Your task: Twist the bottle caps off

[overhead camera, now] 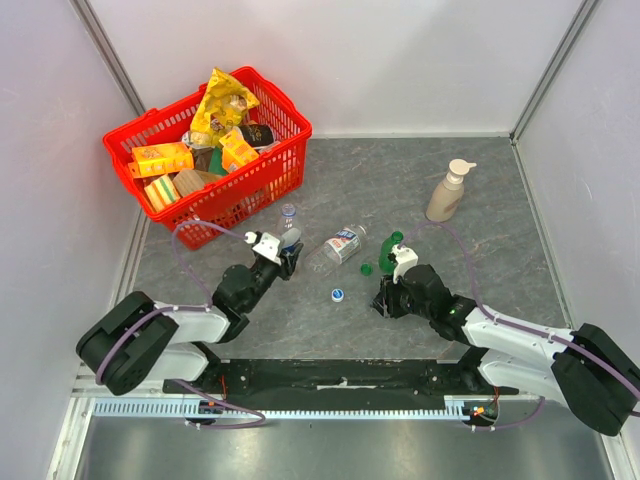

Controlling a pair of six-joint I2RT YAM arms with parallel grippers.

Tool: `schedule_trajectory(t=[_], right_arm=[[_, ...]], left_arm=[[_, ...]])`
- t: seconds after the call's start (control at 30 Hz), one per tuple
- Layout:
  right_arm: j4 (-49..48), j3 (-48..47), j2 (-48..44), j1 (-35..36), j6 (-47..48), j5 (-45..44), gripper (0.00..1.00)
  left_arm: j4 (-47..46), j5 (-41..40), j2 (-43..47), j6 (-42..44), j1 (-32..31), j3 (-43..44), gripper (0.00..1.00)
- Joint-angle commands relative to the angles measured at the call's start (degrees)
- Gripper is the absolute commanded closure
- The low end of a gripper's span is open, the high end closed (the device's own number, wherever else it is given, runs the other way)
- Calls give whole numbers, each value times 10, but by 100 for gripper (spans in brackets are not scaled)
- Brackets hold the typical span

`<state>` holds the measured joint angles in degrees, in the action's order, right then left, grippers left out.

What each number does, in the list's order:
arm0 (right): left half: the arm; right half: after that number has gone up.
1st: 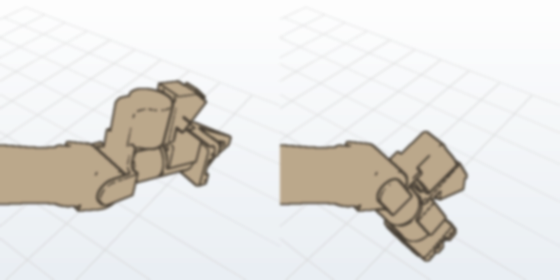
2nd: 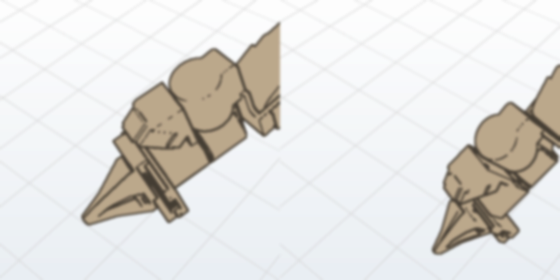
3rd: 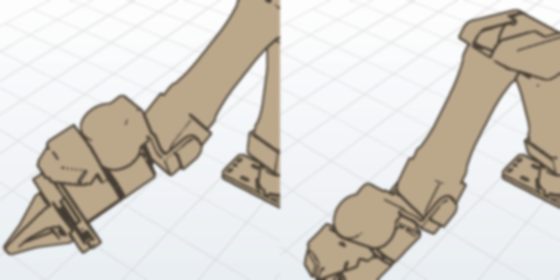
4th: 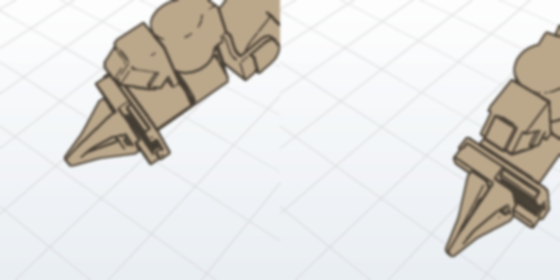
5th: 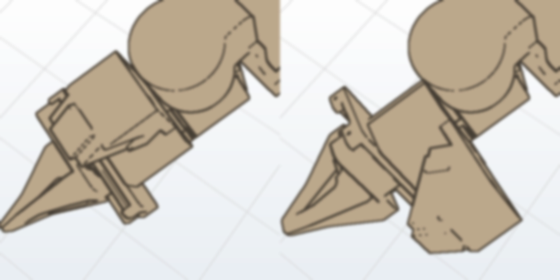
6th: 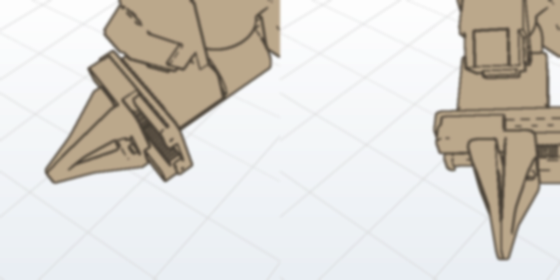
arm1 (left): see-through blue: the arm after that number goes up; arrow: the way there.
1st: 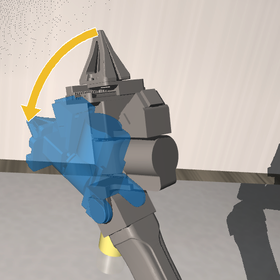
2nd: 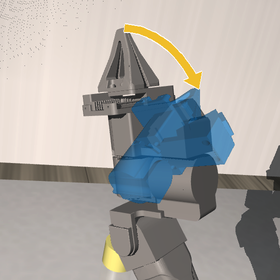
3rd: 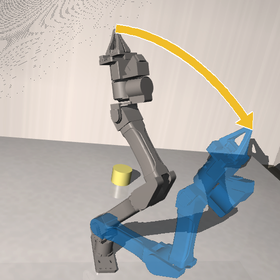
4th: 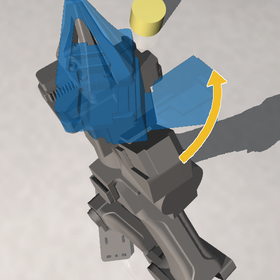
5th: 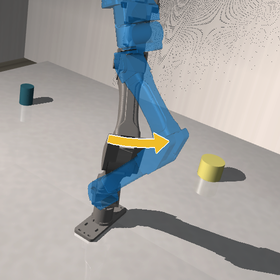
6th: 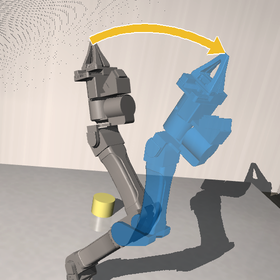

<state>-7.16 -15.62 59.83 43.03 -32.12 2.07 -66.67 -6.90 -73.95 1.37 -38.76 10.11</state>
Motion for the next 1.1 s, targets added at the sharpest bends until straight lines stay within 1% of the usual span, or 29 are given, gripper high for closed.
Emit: schedule_trajectory(t=[0.0,0.1,0.23,0.37,0.5,0.6,0.77,0.83,0.9,0.97,1.07], right_arm=[[-17,1,-6,3,-7,-15,54],[-14,-1,-9,3,-6,-15,43],[-4,-4,-16,3,-4,-17,31],[0,-3,-24,3,-6,-17,25],[0,0,-28,4,-8,-17,24],[2,-1,-29,3,-7,-17,23],[6,-6,-28,4,-3,-17,23],[6,-6,-27,3,-1,-17,23],[7,-5,-27,4,-1,-16,23],[8,-5,-28,4,0,-15,23],[10,-5,-33,4,0,-15,22]], left_arm=[[-91,6,-27,18,-3,-8,89],[-129,4,-52,16,-3,-15,88],[-194,-18,-94,15,-3,-27,88],[-209,-29,-112,16,-3,-33,88],[-217,-33,-117,15,-3,-39,87],[-220,-40,-116,15,-3,-41,78],[-220,-44,-109,15,-3,-48,60],[-219,-40,-105,15,-3,-51,49],[-219,-39,-100,11,-3,-56,36],[-218,-40,-95,7,-3,-62,30],[-215,-44,-81,5,-3,-72,27]])
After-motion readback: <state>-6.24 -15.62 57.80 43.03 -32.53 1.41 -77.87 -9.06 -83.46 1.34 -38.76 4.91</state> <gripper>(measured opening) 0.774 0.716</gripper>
